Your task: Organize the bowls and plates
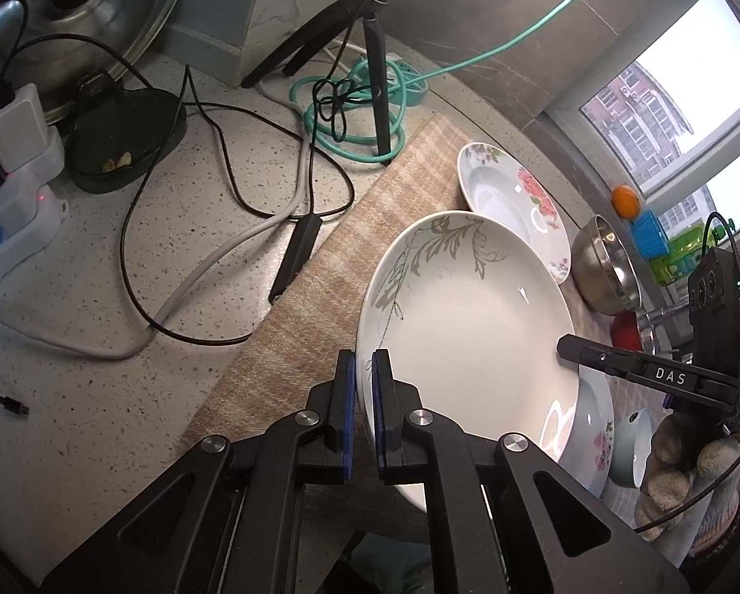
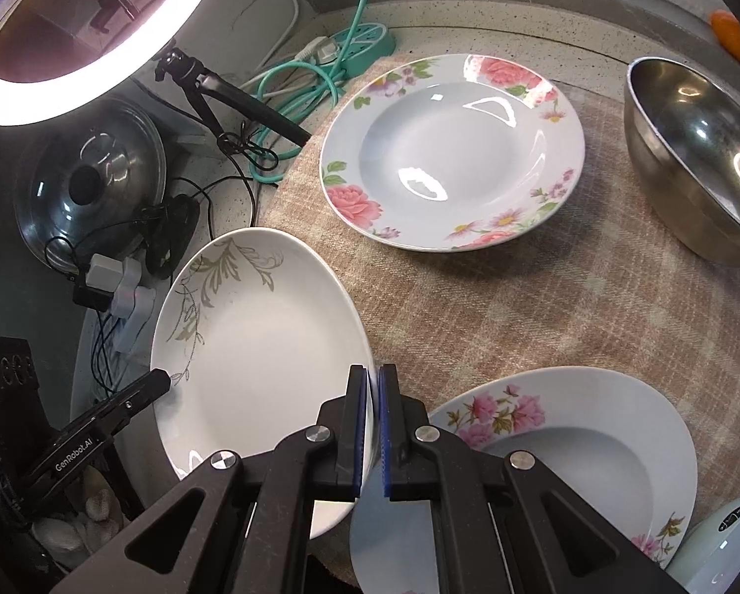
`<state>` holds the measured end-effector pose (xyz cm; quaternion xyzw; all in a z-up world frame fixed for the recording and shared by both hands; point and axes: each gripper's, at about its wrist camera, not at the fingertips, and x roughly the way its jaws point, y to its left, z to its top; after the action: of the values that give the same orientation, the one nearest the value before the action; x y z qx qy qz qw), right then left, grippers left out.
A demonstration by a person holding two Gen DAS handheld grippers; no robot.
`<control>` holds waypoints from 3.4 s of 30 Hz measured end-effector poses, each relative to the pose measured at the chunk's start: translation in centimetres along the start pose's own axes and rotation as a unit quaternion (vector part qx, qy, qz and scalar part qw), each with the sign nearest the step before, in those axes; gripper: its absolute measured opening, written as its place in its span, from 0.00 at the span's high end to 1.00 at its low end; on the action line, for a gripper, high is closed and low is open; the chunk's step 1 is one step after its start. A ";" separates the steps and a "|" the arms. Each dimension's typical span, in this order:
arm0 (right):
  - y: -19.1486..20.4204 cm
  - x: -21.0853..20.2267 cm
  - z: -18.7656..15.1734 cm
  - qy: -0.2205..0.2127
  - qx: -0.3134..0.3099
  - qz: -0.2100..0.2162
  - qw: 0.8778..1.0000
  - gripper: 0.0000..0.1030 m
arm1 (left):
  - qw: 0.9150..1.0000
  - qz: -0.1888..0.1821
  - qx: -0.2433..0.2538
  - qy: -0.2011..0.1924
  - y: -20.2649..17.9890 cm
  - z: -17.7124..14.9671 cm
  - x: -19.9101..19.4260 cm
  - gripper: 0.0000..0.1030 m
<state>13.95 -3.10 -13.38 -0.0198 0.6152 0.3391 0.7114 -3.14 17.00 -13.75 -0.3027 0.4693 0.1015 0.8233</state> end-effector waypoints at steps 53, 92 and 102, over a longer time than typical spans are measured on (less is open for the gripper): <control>-13.6 -8.1 -13.9 -0.074 0.219 -0.047 0.972 0.95 | 0.974 -0.073 0.189 0.099 -14.4 -3.9 6.4 0.96; -14.1 -7.3 -13.8 -0.068 0.218 -0.056 0.972 0.94 | 0.971 -0.052 0.217 0.092 -15.2 -4.1 7.6 0.96; -13.7 -8.2 -13.9 -0.079 0.219 -0.061 0.971 0.91 | 0.973 -0.054 0.211 0.080 -14.7 -3.4 6.2 0.94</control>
<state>8.83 -23.58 -14.78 0.1257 0.6143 0.1528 0.7639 4.40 2.58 -14.27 -0.1541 0.5277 -0.0685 0.8325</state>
